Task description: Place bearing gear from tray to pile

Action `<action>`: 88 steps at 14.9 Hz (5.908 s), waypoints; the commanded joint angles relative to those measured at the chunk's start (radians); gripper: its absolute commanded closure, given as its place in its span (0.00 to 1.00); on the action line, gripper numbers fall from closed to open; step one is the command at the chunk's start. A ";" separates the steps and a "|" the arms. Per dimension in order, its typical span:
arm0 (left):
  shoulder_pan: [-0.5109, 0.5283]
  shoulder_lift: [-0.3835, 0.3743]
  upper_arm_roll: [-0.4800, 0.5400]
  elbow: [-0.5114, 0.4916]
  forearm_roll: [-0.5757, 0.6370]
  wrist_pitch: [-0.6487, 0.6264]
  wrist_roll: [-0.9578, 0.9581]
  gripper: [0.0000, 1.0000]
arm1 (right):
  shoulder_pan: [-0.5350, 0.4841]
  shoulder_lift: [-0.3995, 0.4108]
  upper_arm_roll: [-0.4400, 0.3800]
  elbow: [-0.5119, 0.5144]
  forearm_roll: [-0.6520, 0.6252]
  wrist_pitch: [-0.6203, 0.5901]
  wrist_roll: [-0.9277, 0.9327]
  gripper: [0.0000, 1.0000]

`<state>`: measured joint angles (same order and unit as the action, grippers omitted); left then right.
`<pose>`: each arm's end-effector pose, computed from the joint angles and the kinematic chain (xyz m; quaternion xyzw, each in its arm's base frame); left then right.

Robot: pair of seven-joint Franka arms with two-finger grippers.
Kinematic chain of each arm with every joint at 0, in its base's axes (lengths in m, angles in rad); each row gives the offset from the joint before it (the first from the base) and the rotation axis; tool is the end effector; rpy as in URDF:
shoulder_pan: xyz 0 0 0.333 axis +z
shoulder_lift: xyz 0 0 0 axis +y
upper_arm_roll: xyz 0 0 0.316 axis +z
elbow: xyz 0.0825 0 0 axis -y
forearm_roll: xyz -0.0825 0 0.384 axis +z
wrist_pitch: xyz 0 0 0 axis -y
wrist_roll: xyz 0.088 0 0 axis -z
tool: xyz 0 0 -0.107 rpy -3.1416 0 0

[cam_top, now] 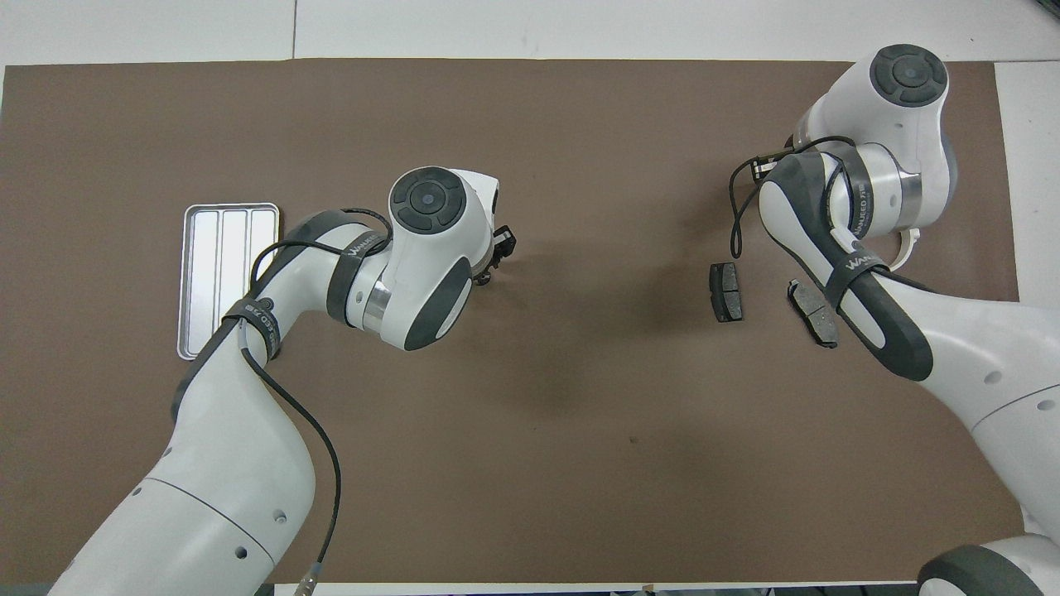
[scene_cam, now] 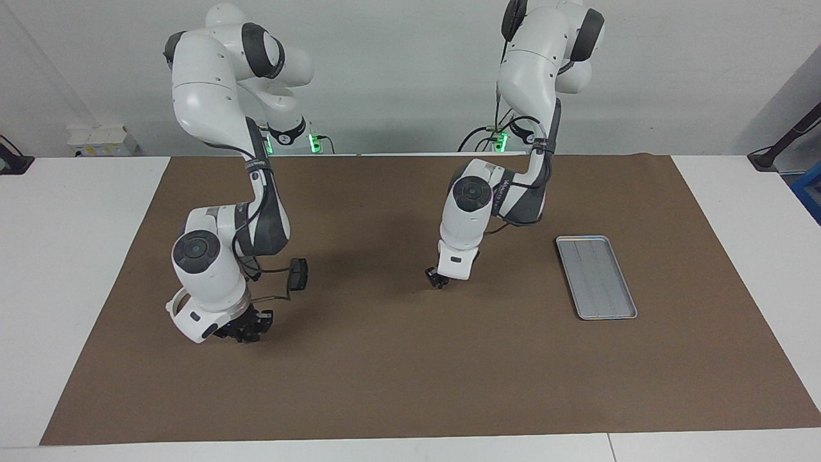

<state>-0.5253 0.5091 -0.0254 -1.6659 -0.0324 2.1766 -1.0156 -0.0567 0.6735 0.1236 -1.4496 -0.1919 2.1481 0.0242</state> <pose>0.5774 -0.3537 0.3117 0.9704 0.2408 -0.0132 0.0144 0.7226 0.0239 0.2954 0.9972 0.0585 0.0176 0.0421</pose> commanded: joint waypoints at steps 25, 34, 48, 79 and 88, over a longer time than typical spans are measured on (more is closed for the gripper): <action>0.579 -0.537 -0.015 -0.109 0.015 -0.538 0.839 0.00 | 0.580 0.101 0.053 0.327 0.058 -0.258 1.043 0.00; 0.582 -0.540 -0.018 -0.083 0.014 -0.577 0.838 0.00 | 0.630 0.213 0.027 0.354 0.054 -0.171 1.051 0.00; 0.579 -0.540 -0.053 -0.025 0.014 -0.635 0.825 0.00 | 0.626 0.219 0.021 0.356 0.052 -0.171 1.048 0.73; 0.571 -0.566 -0.053 -0.037 0.014 -0.630 0.825 0.00 | 0.069 0.037 0.057 0.077 -0.012 -0.090 0.203 1.00; 0.571 -0.566 -0.051 -0.037 0.014 -0.630 0.825 0.00 | 0.069 0.015 0.057 0.061 -0.014 -0.076 0.195 0.00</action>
<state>0.0443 -0.0374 -0.0760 -1.6916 -0.0227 1.5580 -0.1919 0.0265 0.7362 0.1649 -1.3446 -0.1879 2.0621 0.2326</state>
